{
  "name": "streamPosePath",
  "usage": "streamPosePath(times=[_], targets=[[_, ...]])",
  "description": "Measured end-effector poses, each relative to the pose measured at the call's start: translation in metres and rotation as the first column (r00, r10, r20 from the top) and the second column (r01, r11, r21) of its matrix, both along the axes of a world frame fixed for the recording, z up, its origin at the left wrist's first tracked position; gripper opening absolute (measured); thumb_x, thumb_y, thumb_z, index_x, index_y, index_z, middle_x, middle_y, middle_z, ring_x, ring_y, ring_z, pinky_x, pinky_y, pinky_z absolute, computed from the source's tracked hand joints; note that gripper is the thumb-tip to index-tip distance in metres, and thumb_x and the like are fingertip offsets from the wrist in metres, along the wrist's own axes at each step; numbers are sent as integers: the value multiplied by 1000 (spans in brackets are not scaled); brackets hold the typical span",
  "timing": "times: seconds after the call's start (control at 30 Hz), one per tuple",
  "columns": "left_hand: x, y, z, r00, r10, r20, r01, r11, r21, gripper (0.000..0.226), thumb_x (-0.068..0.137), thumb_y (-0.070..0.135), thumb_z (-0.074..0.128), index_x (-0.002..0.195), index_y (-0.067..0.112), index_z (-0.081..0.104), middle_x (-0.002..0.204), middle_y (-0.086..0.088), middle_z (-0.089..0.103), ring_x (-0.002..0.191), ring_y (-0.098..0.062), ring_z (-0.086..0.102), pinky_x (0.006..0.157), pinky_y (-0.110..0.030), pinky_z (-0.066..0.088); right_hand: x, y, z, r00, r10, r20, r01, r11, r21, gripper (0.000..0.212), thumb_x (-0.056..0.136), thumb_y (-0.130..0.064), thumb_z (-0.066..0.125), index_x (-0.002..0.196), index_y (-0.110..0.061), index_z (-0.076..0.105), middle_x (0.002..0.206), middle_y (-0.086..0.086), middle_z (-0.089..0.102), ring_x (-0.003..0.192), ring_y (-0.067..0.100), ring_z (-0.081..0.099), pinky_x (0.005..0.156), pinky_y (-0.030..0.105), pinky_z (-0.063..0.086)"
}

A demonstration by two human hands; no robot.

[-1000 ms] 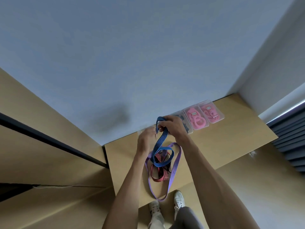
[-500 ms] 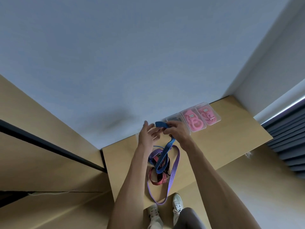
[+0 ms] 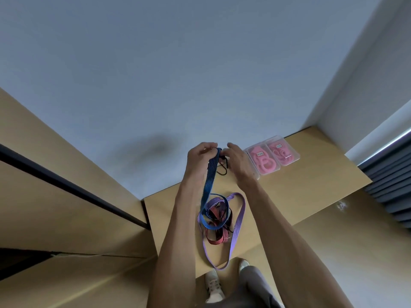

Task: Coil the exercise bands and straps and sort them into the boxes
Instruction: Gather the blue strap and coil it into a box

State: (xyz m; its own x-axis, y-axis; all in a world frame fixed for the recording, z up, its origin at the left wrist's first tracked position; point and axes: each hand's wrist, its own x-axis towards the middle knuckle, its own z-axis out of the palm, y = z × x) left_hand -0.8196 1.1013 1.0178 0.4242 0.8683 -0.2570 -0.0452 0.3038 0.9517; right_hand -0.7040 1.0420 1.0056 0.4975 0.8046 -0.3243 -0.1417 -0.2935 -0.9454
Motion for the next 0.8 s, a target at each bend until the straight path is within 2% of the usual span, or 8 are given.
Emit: streamPosePath(times=[0.07, 0.2, 0.3, 0.37, 0.47, 0.57, 0.7, 0.8], targets=[[5, 4, 13, 1000, 26, -4, -26, 997, 75, 21, 93, -3, 58, 110, 8, 65, 95, -10, 78, 80, -26, 74, 68, -33, 57, -4, 2, 7, 993, -4, -115, 13, 997, 76, 30, 100, -41, 45, 97, -18, 65, 93, -3, 76, 94, 17, 71, 73, 20, 52], [13, 16, 28, 996, 84, 16, -85, 990, 110, 57, 89, -8, 59, 137, 20, 45, 100, -2, 78, 86, -26, 76, 67, -34, 60, -9, 2, 11, 989, 90, -117, -82, 994, 71, 45, 95, -67, 36, 102, -36, 68, 104, 1, 76, 101, 20, 70, 82, 34, 52], [17, 22, 30, 994, 111, -18, -109, 990, 93, 82, 85, -10, 66, 151, 24, 31, 116, 0, 73, 87, -19, 76, 67, -33, 61, -12, 4, 15, 966, 177, -190, -148, 976, 158, 44, 97, -60, 45, 105, -29, 75, 109, 12, 73, 100, 31, 71, 90, 45, 56], [17, 27, 27, 989, 146, -32, -144, 988, 59, 90, 83, -13, 65, 155, 21, 23, 129, -3, 65, 90, -22, 76, 69, -37, 62, -12, 5, 16, 963, 204, -177, -173, 969, 179, 41, 98, -45, 56, 104, -9, 74, 90, 9, 74, 77, 23, 72, 70, 36, 58], [12, 32, 19, 961, 276, 31, -264, 942, -208, 61, 87, -9, 59, 144, -2, 37, 125, -15, 63, 91, -29, 76, 77, -48, 63, -9, 4, 12, 982, 190, -10, -189, 978, 93, 21, 93, -21, 64, 89, -1, 72, 59, 5, 59, 51, 15, 51, 54, 28, 43], [6, 34, 7, 922, 386, 13, -347, 841, -415, 15, 96, 0, 54, 111, -3, 56, 102, -18, 72, 80, -31, 73, 71, -41, 63, -6, 0, 9, 954, 296, 51, -297, 955, -3, 16, 86, -13, 71, 92, 2, 70, 55, 4, 51, 49, 14, 46, 55, 29, 42], [4, 34, -11, 889, 361, -283, -407, 905, -126, 14, 94, -1, 47, 98, 8, 56, 85, -8, 76, 75, -20, 67, 61, -29, 52, -5, -6, 5, 937, 326, 125, -311, 942, -125, 30, 80, -8, 78, 105, -6, 63, 73, 13, 64, 54, 15, 55, 59, 30, 52], [-3, 31, -18, 857, 288, -428, -302, 953, 38, 27, 92, -2, 47, 110, 17, 42, 90, -7, 76, 69, -11, 69, 51, -18, 50, 2, -5, 12, 879, 383, 283, -339, 921, -191, 30, 79, -6, 76, 105, -10, 62, 80, 11, 69, 61, 18, 57, 62, 29, 51]])
